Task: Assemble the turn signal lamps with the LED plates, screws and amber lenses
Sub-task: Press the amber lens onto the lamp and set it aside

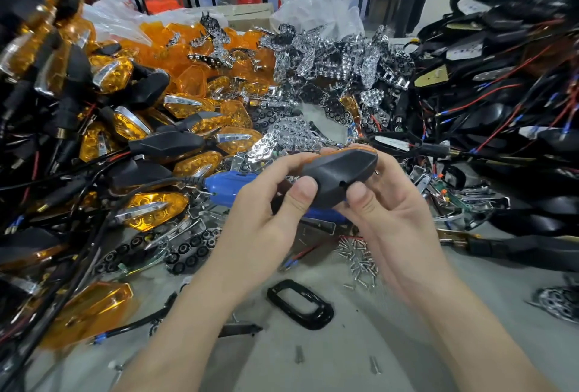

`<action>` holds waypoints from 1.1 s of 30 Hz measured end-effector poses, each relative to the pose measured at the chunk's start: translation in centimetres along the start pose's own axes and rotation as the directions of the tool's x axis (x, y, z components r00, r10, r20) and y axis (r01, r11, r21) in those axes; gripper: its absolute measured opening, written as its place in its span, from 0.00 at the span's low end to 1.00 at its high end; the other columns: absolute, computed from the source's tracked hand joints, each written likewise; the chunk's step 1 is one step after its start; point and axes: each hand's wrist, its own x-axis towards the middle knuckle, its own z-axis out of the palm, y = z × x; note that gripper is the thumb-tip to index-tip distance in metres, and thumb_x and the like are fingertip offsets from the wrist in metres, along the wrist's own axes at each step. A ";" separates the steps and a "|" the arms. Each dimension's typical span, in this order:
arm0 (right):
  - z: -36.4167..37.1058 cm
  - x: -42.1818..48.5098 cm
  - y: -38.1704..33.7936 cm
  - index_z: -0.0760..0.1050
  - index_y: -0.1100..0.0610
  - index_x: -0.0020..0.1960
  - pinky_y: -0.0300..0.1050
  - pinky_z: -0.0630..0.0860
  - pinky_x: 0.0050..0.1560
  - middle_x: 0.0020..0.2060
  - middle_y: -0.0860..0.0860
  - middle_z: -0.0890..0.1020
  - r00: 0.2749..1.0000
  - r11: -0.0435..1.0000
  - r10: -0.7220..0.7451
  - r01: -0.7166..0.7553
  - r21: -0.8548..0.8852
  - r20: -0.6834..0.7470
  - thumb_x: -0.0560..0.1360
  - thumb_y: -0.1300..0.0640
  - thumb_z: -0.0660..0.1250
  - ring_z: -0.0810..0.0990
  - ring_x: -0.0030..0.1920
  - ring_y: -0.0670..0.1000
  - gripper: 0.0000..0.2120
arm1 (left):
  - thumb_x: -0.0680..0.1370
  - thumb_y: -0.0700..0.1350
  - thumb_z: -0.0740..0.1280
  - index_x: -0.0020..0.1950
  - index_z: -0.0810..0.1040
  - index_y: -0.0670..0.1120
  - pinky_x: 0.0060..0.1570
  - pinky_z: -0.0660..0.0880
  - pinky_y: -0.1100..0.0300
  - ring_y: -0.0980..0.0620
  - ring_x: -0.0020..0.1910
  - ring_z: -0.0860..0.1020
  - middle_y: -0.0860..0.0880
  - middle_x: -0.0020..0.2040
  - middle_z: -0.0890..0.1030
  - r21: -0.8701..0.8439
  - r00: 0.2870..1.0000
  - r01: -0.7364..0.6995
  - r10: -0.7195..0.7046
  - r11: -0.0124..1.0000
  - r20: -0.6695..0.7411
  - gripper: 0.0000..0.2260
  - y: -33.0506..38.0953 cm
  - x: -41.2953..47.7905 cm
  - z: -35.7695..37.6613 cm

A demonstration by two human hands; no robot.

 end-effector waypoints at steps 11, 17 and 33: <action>-0.6 0.4 0.6 0.76 0.55 0.68 0.66 0.78 0.62 0.59 0.57 0.85 0.999 0.999 0.004 -0.006 -0.047 -0.048 0.72 0.47 0.72 0.83 0.60 0.61 0.26 | 0.81 0.53 0.62 0.66 0.76 0.54 0.56 0.76 0.40 0.46 0.54 0.81 0.49 0.59 0.81 -0.037 0.999 0.008 -0.010 0.999 -0.049 0.14 -0.1 0.1 0.9; -0.4 0.4 0.5 0.78 0.59 0.66 0.49 0.81 0.55 0.56 0.55 0.86 0.995 0.997 0.073 -0.071 0.034 -0.070 0.73 0.47 0.73 0.85 0.54 0.55 0.26 | 0.79 0.57 0.64 0.62 0.78 0.61 0.52 0.78 0.40 0.48 0.48 0.83 0.51 0.49 0.84 -0.089 0.997 0.048 -0.054 0.995 -0.060 0.12 -0.3 0.0 1.0; 0.1 -0.1 0.5 0.75 0.51 0.71 0.65 0.73 0.69 0.67 0.54 0.80 0.996 0.998 0.058 -0.057 -0.019 0.075 0.70 0.36 0.76 0.78 0.69 0.60 0.35 | 0.82 0.53 0.64 0.65 0.77 0.53 0.57 0.78 0.59 0.54 0.57 0.82 0.55 0.56 0.84 -0.191 1.000 -0.011 0.014 0.982 0.014 0.13 0.2 0.1 1.1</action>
